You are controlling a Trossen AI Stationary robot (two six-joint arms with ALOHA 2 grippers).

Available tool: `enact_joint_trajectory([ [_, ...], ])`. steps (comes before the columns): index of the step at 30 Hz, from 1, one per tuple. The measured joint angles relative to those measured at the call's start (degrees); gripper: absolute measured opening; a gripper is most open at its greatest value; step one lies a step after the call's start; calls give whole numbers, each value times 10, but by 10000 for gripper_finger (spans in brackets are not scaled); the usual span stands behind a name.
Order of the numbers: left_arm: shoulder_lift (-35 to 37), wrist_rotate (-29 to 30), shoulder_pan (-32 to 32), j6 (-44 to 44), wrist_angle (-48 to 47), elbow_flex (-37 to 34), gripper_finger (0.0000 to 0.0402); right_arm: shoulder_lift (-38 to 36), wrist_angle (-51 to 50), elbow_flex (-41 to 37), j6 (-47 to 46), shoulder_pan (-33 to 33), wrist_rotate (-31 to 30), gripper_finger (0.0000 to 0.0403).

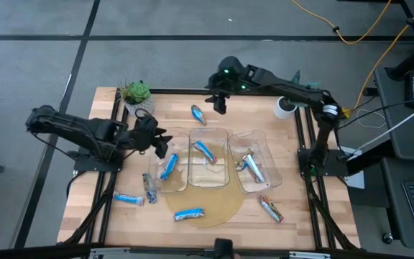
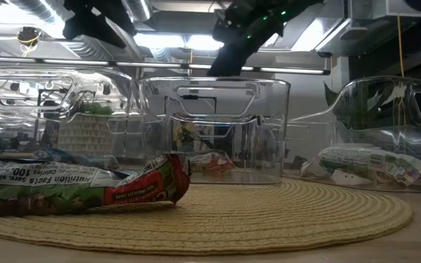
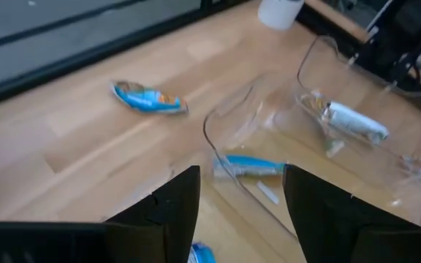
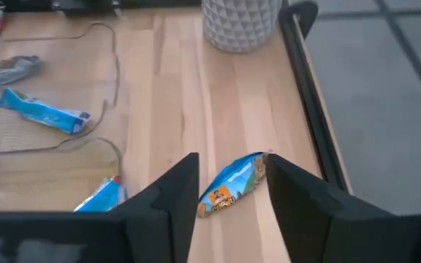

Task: Pick and place Granola Bars by type
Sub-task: Put the yellow granola bar into the right transparent bin

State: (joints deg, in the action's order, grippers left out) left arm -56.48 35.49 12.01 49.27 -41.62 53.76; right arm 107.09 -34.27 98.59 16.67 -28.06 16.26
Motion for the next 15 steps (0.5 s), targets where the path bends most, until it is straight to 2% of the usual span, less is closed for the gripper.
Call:
enact_joint_trajectory([
  [7,30,22,1,-26,2,0,187,84,-41,80,-6,-6,1,266],
  [10,38,25,1,-35,3,0,186,109,-41,91,-19,-6,-22,307],
  [15,43,25,0,-47,3,0,187,149,-42,103,-58,-6,-46,333],
])
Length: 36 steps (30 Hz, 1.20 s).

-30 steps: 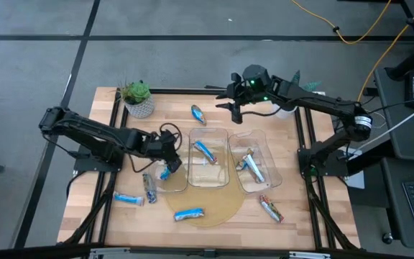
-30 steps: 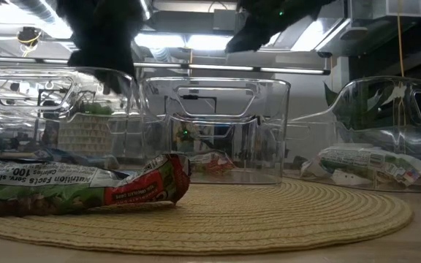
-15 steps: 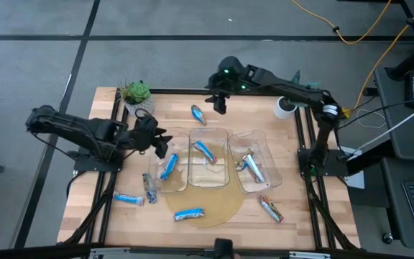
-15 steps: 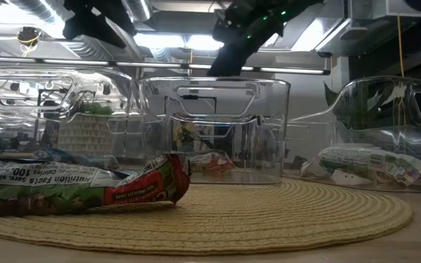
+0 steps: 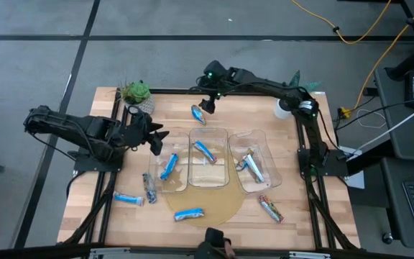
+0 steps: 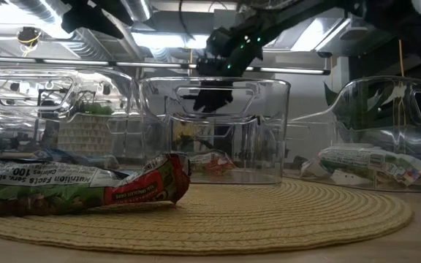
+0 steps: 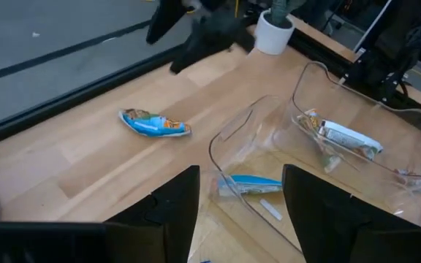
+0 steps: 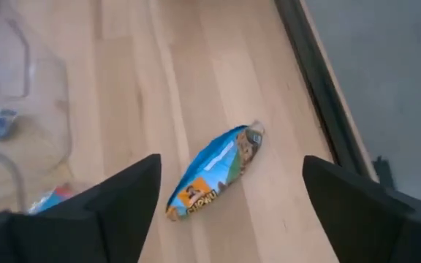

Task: Pick and place Granola Bars by type
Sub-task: Put the yellow granola bar into the right transparent bin

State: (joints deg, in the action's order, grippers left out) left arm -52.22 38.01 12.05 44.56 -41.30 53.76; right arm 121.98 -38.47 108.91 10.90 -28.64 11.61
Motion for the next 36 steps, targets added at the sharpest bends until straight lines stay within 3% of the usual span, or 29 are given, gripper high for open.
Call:
enact_joint_trajectory([
  [15,0,1,0,-13,4,0,184,104,-27,51,-67,16,-16,335],
  [31,-1,26,0,-28,5,0,182,149,-89,52,-74,16,-31,334],
  [36,-1,32,0,-33,5,0,182,151,-91,52,-73,16,-36,311],
])
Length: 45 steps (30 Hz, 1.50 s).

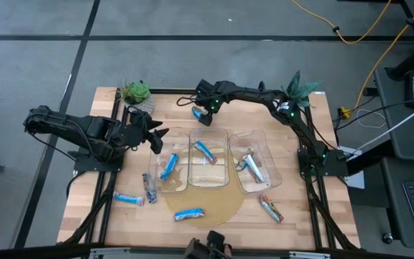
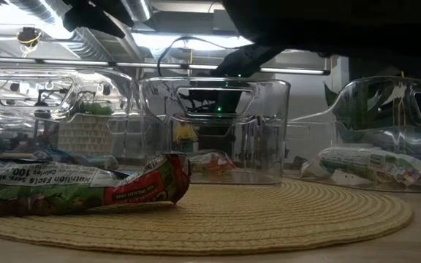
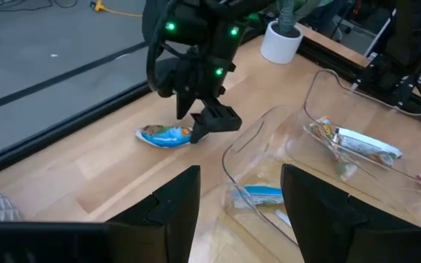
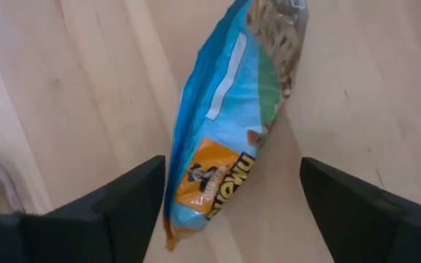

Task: Pick and place Granola Bars by type
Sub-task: Put the yellow granola bar into the right transparent bin

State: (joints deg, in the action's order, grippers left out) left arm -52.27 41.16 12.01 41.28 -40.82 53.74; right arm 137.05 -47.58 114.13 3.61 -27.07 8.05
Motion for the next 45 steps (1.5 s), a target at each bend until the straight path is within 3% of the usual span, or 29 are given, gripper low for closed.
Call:
enact_joint_trajectory([
  [5,0,4,0,-1,0,0,181,0,0,0,9,0,-24,255],
  [14,0,12,0,-1,0,0,180,0,0,0,20,-8,-44,118],
  [24,0,12,0,-6,1,0,180,0,1,35,34,-4,-41,20],
  [31,0,12,0,-6,-1,0,180,0,-20,96,44,-2,-39,15],
  [40,0,13,0,-46,-1,0,180,0,-126,207,44,-2,-40,9],
  [45,0,25,0,-61,-2,0,180,-29,-144,199,44,0,-57,16],
])
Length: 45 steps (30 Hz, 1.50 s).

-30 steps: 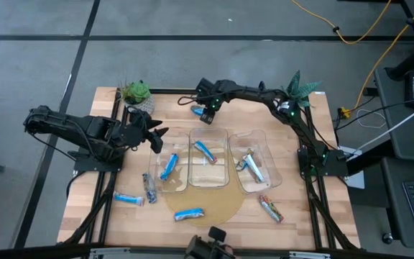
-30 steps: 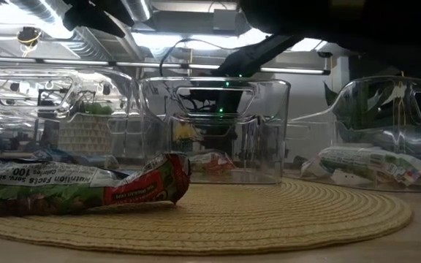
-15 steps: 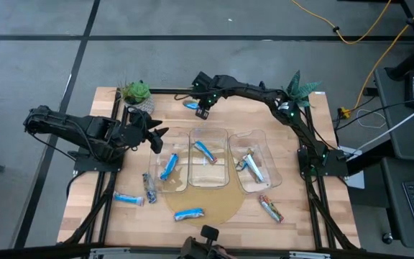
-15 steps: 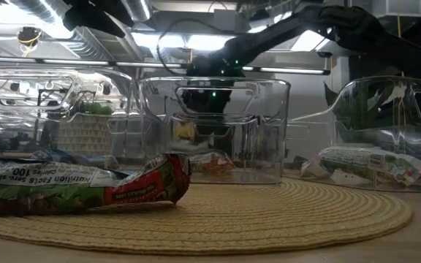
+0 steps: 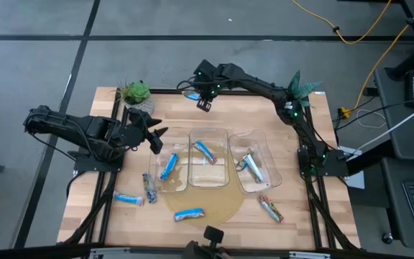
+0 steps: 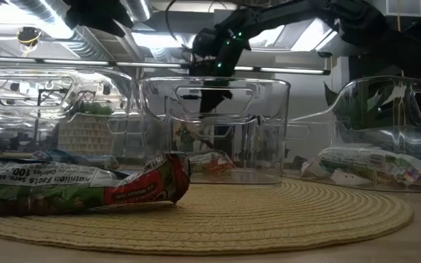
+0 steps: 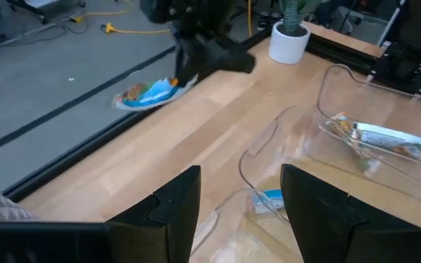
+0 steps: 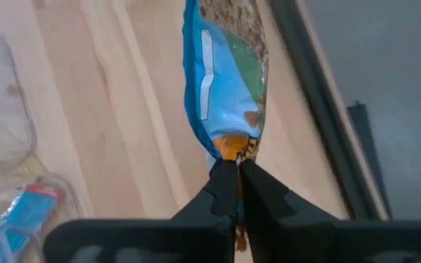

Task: Pick and place Granola Bars by type
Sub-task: Put the yellow granola bar into the right transparent bin

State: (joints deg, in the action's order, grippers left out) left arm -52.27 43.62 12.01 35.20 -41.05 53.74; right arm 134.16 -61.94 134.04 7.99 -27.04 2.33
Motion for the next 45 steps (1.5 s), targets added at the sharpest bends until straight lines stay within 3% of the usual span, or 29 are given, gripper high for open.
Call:
enact_joint_trajectory([
  [18,0,1,0,0,-38,0,180,-105,-99,-1,-18,27,-32,9],
  [36,0,-30,0,0,-64,0,180,-299,-161,-1,-30,53,-38,16],
  [45,0,-43,0,-26,-69,0,180,-363,-252,-2,-66,89,-48,14],
])
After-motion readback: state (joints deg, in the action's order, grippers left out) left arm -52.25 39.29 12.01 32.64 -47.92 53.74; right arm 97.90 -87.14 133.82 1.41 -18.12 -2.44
